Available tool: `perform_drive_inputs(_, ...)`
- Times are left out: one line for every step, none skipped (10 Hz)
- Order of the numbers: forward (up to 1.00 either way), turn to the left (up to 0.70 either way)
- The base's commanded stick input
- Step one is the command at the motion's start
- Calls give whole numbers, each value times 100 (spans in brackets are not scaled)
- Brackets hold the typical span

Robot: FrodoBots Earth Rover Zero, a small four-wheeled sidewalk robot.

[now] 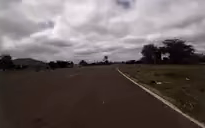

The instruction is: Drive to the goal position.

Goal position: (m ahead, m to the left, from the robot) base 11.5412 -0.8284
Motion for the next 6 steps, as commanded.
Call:
perform_drive_inputs(60, 0)
perform_drive_inputs(60, 0)
perform_drive_inputs(60, 0)
perform_drive_inputs(60, 0)
perform_drive_inputs(60, 0)
perform_drive_inputs(60, 0)
